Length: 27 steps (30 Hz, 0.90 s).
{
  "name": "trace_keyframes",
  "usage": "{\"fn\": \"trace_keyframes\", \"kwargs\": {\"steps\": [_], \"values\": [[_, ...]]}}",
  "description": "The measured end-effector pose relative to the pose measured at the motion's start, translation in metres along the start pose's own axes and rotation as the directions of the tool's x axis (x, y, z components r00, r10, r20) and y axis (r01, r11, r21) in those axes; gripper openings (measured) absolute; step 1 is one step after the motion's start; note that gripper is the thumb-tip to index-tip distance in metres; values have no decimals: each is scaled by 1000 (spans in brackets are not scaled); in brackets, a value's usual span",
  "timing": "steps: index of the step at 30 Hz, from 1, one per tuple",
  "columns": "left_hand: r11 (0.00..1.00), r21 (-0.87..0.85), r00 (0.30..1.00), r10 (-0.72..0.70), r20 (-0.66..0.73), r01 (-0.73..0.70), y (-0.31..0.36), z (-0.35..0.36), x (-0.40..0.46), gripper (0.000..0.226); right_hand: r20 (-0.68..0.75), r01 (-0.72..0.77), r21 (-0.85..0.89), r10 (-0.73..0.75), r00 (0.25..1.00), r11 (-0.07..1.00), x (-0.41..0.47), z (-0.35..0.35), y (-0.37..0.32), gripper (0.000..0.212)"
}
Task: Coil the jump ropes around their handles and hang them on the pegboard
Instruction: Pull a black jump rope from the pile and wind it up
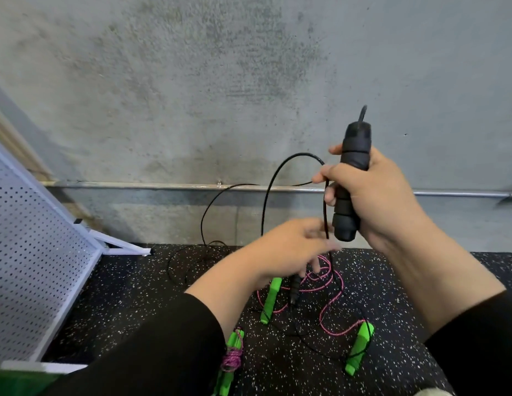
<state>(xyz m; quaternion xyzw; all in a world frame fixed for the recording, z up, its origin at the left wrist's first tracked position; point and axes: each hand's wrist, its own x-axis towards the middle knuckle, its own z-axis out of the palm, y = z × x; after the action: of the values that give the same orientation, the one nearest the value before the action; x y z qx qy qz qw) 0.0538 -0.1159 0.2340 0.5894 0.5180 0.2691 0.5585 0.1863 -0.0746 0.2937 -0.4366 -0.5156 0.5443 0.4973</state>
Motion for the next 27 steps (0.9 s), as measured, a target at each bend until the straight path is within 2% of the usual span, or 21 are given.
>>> {"fn": "trace_keyframes", "kwargs": {"steps": [1,3,5,8,11,14,16,17,19,21,23,25,26,27], "values": [[999,41,1000,4,19,-5,-1,5,1,17,12,-2,18,2,1000,1000,0,0,-2,27],[998,36,994,46,-96,-43,-1,7,6,22,22,-5,48,4,1000,999,0,-2,-4,28],[981,-141,948,86,-307,-135,4,-1,10,24,5,-12,-17,12,1000,1000,1,-5,-2,28],[820,-449,854,88,-513,-355,11,-26,12,25,50,-83,-241,97,994,967,1,-10,12,26],[616,-633,825,49,-562,-468,15,-46,8,23,201,-110,-442,218,955,890,-6,-7,20,26],[519,-682,812,41,-583,-516,16,-54,7,22,344,-99,-491,297,891,865,-12,-1,20,29],[481,-693,801,31,-598,-537,15,-57,8,22,347,-47,-510,256,902,859,-13,4,22,29],[499,-693,802,8,-597,-521,14,-57,8,24,310,-26,-502,208,928,864,-12,6,22,28],[644,-665,839,-65,-540,-378,11,-55,8,29,206,-20,-417,116,972,909,-9,7,20,27],[819,-557,931,-85,-355,-137,8,-45,4,24,112,-41,-262,73,991,964,-4,5,16,30],[935,-353,996,-49,-76,19,5,-29,-4,16,49,-59,-122,66,997,991,0,1,12,31],[987,-155,993,-34,113,51,4,-12,-10,14,21,-35,-72,36,999,997,3,-2,9,30],[995,-88,993,-29,112,39,3,-6,-10,16,12,-21,-68,21,1000,997,5,-3,9,30],[999,-44,998,-17,55,19,2,-4,-8,19,7,-15,-60,15,1000,998,5,-4,8,30]]}}
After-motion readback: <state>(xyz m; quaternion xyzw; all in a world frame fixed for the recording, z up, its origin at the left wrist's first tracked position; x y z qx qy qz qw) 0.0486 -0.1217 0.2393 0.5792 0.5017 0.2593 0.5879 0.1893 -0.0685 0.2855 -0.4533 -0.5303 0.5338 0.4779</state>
